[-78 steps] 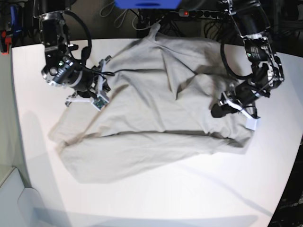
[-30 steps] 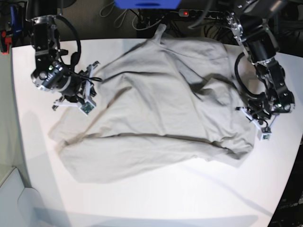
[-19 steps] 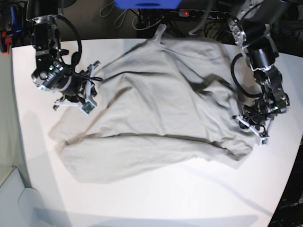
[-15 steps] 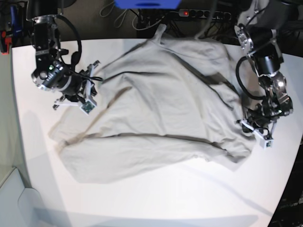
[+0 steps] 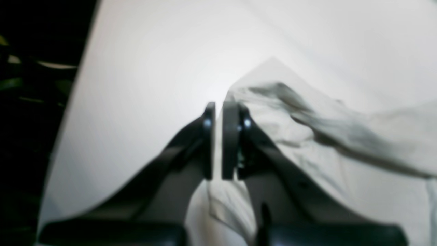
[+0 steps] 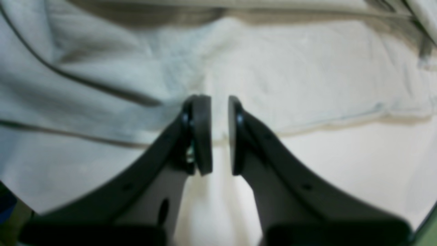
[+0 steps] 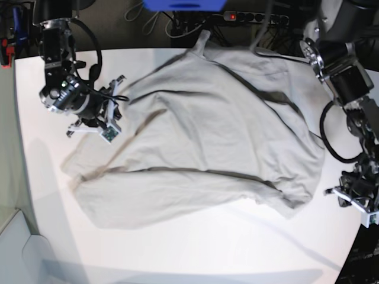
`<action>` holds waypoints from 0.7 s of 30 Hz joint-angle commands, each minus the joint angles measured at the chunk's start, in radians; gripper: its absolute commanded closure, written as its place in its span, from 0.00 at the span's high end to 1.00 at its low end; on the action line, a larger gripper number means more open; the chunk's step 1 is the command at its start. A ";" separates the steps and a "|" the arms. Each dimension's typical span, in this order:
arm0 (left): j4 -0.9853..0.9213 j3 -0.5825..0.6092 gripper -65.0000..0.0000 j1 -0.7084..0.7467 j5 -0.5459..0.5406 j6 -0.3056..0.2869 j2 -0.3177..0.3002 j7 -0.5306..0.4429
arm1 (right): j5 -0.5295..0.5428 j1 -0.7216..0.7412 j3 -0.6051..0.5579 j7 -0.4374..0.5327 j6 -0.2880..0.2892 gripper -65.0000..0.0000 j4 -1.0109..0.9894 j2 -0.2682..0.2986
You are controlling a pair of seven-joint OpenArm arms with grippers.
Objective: Layout the t-shirt on the table in an organized manner, then fold the t-shirt properly
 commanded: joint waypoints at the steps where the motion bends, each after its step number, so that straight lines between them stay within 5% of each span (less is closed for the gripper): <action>1: 0.054 0.000 0.06 0.002 -0.038 -0.001 -0.001 0.018 | 0.011 0.010 0.005 0.014 -0.004 0.11 0.018 0.008; 8: 0.237 0.009 0.06 0.199 -0.130 0.004 0.108 0.183 | 0.011 0.016 0.008 0.014 -0.004 0.11 0.018 0.011; 12: 0.197 0.009 0.06 0.281 -0.047 0.005 0.156 0.093 | 0.011 0.018 0.008 0.014 -0.004 0.11 0.020 0.012; 21: -0.025 0.009 0.06 0.254 0.082 0.007 0.148 -0.067 | 0.011 0.018 0.008 0.014 -0.004 0.11 0.020 0.011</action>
